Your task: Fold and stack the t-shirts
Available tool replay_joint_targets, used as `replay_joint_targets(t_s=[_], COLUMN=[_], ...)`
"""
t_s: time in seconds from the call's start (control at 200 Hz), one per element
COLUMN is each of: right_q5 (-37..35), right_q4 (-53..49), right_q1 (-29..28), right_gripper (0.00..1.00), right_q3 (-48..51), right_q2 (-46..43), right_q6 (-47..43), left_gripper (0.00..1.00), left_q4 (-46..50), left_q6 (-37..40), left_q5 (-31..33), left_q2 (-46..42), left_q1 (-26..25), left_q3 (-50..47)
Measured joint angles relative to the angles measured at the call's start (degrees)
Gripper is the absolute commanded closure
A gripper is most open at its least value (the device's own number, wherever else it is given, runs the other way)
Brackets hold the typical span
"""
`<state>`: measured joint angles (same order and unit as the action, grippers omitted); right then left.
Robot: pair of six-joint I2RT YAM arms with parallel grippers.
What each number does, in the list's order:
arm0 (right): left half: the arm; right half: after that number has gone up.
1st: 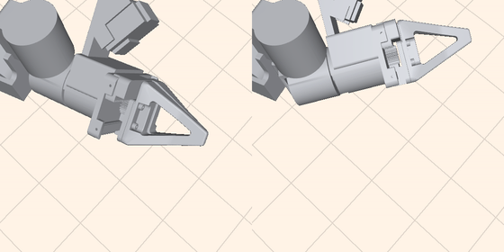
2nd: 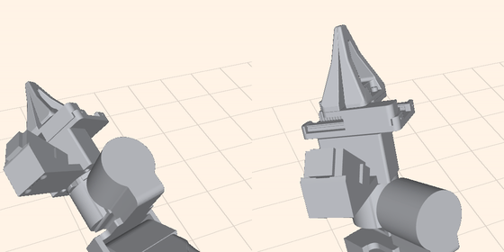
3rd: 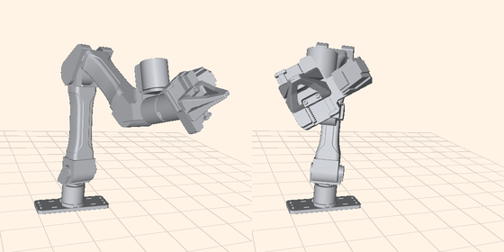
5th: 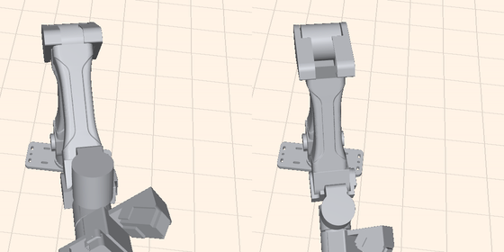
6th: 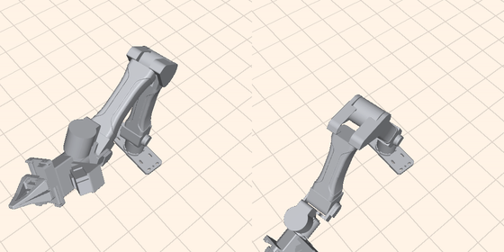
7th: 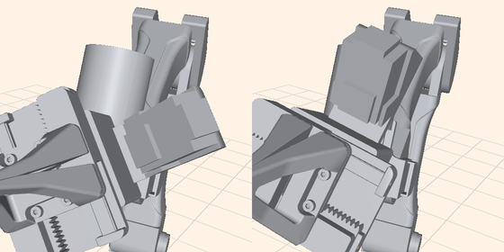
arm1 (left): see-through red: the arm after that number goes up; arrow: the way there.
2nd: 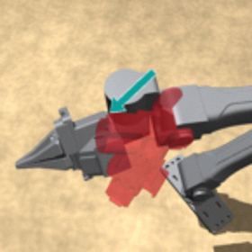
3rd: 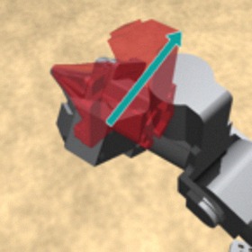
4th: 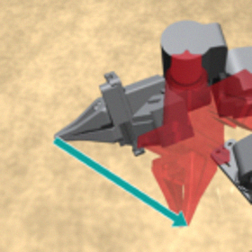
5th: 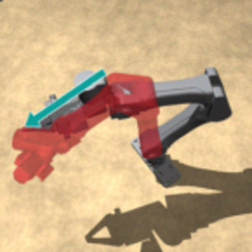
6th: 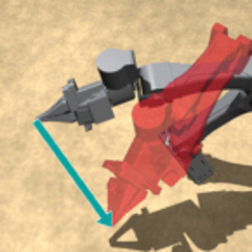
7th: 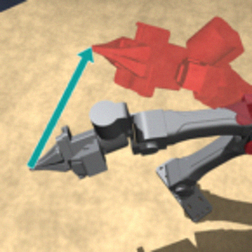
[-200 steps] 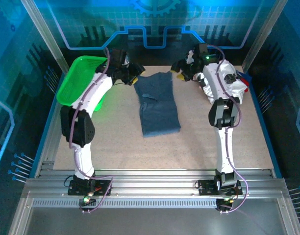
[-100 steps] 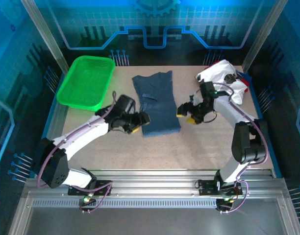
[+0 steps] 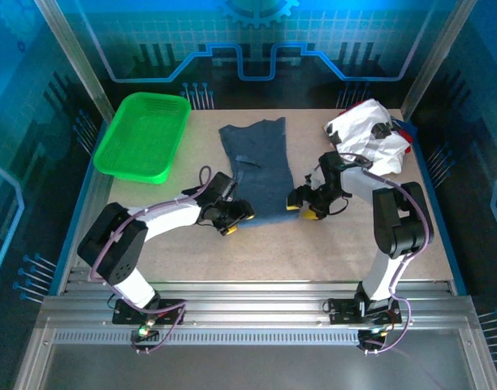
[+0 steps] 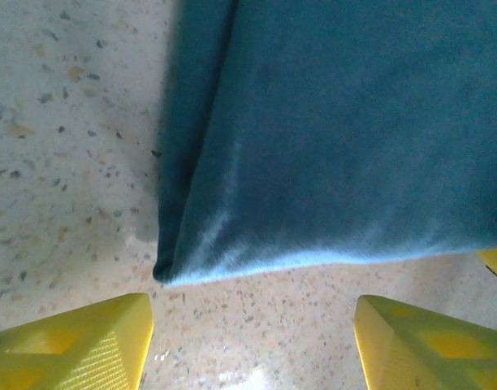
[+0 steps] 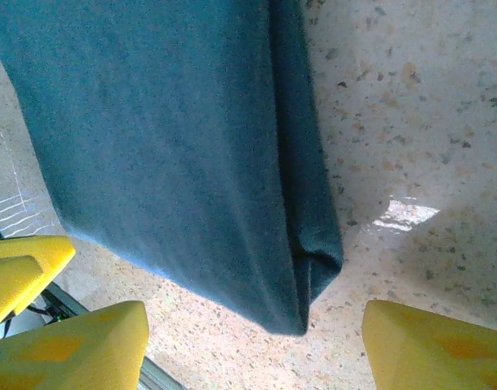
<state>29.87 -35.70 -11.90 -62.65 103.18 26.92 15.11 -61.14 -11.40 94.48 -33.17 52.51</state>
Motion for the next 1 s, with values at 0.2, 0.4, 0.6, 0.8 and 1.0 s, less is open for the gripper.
replay_joint_targets(t_s=[0.2,0.4,0.6,0.8,1.0], right_q5=[-0.6,-1.3,-2.0,-2.4,-2.0], right_q4=[0.5,-0.5,-0.4,-1.5,-2.5], right_q1=[-1.3,-2.0,-2.6,-2.8,-3.5], right_gripper=[0.39,0.75,1.0,1.0,1.0], right_q3=[-0.1,-2.3,-3.4,-3.0,2.4], right_q2=[2.5,5.4,6.6,5.0,-3.8], right_q6=[0.3,1.2,1.5,1.6,2.2], left_gripper=[0.39,0.6,0.95,0.99,1.0], left_q4=[-1.0,-2.1,-1.9,-0.2,0.6], left_q6=[-1.0,-2.0,-1.0,-0.2,-1.6], left_q5=[0.3,1.1,2.2,3.9,5.4], left_q2=[3.9,6.9,8.6,3.7,-6.5], left_q1=[0.0,0.0,0.0,-0.4,-4.9], left_q3=[1.4,4.0,7.0,3.7,-2.5])
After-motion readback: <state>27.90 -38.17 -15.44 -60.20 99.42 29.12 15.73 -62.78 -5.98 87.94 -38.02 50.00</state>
